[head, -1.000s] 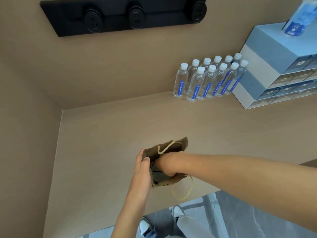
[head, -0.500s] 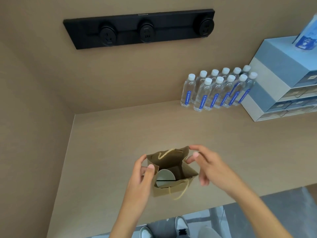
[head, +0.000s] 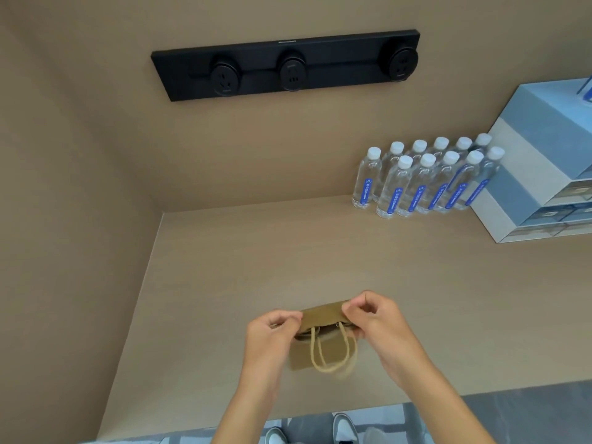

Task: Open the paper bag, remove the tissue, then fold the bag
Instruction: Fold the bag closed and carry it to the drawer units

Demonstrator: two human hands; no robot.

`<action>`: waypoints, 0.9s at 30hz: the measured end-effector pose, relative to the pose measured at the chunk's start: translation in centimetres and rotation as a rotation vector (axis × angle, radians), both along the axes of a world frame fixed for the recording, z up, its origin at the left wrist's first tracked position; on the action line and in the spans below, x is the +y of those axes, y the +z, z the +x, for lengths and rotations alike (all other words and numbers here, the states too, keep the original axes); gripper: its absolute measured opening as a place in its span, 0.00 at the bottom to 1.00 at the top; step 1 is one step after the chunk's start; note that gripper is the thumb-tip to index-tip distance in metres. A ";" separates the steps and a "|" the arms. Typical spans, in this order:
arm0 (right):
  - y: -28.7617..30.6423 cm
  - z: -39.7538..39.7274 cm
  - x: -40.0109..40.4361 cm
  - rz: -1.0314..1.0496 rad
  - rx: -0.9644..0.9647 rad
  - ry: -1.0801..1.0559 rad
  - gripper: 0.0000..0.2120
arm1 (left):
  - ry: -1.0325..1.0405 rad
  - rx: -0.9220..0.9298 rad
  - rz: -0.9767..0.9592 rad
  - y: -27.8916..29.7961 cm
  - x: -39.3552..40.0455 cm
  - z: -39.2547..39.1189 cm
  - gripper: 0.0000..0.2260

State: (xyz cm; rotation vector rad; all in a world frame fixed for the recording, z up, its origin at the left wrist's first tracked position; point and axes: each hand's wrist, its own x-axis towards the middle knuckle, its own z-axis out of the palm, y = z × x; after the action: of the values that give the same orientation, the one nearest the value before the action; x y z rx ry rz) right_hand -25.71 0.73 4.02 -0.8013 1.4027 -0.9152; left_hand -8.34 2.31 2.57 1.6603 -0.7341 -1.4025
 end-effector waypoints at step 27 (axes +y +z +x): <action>-9.8 -1.3 -0.1 -0.242 0.129 0.095 0.11 | -0.116 -0.161 -0.192 -7.9 0.2 1.5 0.11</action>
State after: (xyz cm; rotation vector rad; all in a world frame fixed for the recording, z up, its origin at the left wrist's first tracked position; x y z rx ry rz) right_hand -27.03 0.63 -5.77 -1.1166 1.3674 -0.9851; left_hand -6.88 2.47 -5.29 1.6134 -1.0390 -1.2436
